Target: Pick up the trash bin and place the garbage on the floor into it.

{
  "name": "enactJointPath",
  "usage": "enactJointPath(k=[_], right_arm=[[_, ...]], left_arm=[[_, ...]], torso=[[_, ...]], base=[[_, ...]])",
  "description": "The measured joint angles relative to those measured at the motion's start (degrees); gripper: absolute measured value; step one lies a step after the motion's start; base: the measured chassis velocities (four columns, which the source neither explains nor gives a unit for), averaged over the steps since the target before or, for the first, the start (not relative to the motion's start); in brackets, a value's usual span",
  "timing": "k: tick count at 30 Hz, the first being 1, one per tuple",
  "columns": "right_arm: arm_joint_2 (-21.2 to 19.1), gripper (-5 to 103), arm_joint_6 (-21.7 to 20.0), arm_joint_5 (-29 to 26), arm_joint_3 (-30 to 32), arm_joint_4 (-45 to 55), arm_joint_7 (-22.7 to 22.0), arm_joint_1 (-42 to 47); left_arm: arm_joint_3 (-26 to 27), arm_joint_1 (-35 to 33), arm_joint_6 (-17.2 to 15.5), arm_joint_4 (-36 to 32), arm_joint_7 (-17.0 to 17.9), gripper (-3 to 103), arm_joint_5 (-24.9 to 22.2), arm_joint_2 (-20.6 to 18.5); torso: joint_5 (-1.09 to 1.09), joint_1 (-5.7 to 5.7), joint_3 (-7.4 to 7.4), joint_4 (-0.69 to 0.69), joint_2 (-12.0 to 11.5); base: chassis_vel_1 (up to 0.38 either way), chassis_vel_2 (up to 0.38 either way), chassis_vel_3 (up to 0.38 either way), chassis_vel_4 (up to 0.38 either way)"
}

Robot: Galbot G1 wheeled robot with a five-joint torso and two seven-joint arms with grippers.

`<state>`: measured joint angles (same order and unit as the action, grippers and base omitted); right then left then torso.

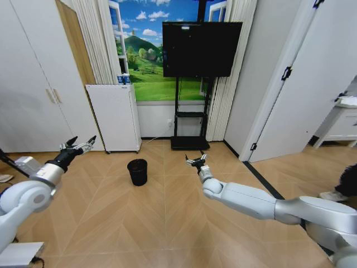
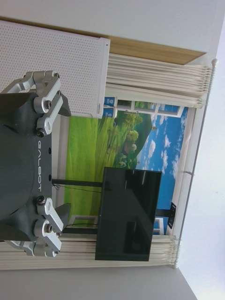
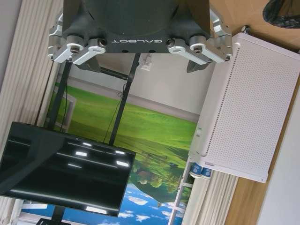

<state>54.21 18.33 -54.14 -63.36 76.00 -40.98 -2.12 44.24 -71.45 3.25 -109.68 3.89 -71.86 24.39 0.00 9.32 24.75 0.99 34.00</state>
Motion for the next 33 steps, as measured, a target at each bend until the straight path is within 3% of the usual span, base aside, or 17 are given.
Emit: enactJointPath(k=[8, 11, 14, 15, 18, 24, 33], right_arm=[[2.12, 100, -0.92, 0.86, -3.28, -0.47, -0.57, 0.34], [4.65, 100, -0.86, 1.18, -4.99, -3.71, -0.64, 0.57], [11.67, 100, -0.24, 0.83, -6.82, -9.77, -0.61, 0.68], [11.67, 100, -0.24, 0.83, -6.82, -9.77, -0.61, 0.68], [16.81, 100, 0.19, 0.29, -7.79, -14.04, -0.39, 0.63], [18.59, 100, -0.27, 0.05, -7.99, -15.26, -0.98, 0.99], [18.44, 100, -0.47, 0.07, -7.81, -15.16, -1.25, 1.12]], left_arm=[[0.11, -3.77, 0.09, -0.26, 1.57, 100, 3.58, 4.12], [0.12, -4.9, 0.21, -0.43, 1.61, 100, 4.76, 5.4], [-0.05, -5.43, 0.43, -0.66, 1.76, 100, 5.65, 6.71], [-0.05, -5.43, 0.43, -0.66, 1.76, 100, 5.65, 6.71], [-0.18, -4.93, 0.47, 0.48, 1.85, 100, 5.77, 6.92], [-0.37, -4.58, 0.37, 3.06, 1.92, 100, 5.4, 6.76], [-0.39, -4.58, 0.28, 3.22, 1.97, 100, 5.27, 6.72]], torso=[[0.0, -0.01, -0.01, 0.03, 0.0], [-0.01, -0.01, -0.01, 0.05, 0.0], [-0.01, -0.01, -0.01, 0.01, 0.0], [-0.01, -0.01, -0.01, 0.01, 0.0], [-0.01, -0.01, -0.01, -0.04, 0.0], [-0.01, -0.01, -0.01, 0.03, 0.0], [0.0, -0.01, -0.01, 0.03, 0.0]], base=[[0.0, 0.0, 0.0, 0.0], [0.0, 0.0, 0.0, 0.0], [0.0, 0.0, 0.0, 0.0], [0.0, 0.0, 0.0, 0.0], [0.0, 0.0, 0.0, 0.0], [0.0, 0.0, 0.0, 0.0], [0.0, 0.0, 0.0, 0.0]])
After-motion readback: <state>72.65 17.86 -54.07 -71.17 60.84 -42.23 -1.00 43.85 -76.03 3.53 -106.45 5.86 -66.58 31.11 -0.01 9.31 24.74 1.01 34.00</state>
